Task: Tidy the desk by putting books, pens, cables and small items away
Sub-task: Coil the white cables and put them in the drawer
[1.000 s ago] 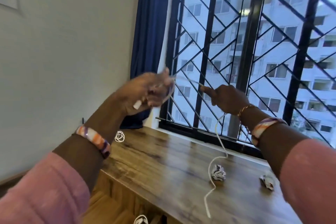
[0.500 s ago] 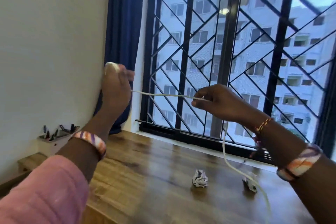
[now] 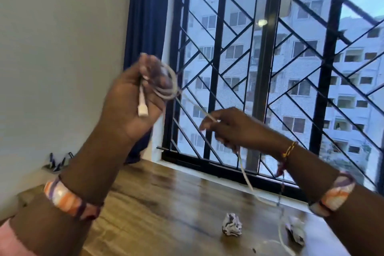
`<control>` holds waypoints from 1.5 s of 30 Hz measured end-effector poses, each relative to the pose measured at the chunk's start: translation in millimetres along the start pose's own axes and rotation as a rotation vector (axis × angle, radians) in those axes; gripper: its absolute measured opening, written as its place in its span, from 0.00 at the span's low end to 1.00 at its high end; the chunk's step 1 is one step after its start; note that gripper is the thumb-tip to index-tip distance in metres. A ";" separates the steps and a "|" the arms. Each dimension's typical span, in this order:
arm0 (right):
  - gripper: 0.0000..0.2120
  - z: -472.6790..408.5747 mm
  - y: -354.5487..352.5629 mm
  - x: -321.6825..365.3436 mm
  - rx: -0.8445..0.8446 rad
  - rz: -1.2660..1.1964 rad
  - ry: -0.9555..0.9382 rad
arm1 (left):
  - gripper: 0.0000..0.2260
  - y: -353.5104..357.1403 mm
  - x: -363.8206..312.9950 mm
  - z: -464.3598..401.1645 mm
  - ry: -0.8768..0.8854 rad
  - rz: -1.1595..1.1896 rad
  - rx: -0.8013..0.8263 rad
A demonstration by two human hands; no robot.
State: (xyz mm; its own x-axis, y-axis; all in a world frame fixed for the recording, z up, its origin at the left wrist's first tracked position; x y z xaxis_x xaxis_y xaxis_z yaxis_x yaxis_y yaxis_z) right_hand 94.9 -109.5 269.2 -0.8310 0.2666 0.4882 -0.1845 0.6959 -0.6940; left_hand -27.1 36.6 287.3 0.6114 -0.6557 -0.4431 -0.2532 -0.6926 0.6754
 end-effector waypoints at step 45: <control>0.05 74.7 139.3 165.8 -0.035 -0.021 -0.199 | 0.12 -23.0 -82.5 120.2 0.271 -0.261 -0.386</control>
State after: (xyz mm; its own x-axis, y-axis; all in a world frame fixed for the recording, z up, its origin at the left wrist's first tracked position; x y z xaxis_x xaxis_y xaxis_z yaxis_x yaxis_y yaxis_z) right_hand -107.8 -18.2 213.9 -0.9152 0.1169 0.3856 -0.1875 0.7233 -0.6645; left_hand -161.9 70.5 237.4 0.8014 -0.3402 -0.4919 0.1961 -0.6275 0.7535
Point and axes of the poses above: each hand's wrist, its own z-axis away from the middle knuckle, its own y-axis out of the palm, x = y × z, the point moved 2 cm from there along -z, towards the middle knuckle, and after that the axes turned 8 degrees about -x, right-handed, at the moved point
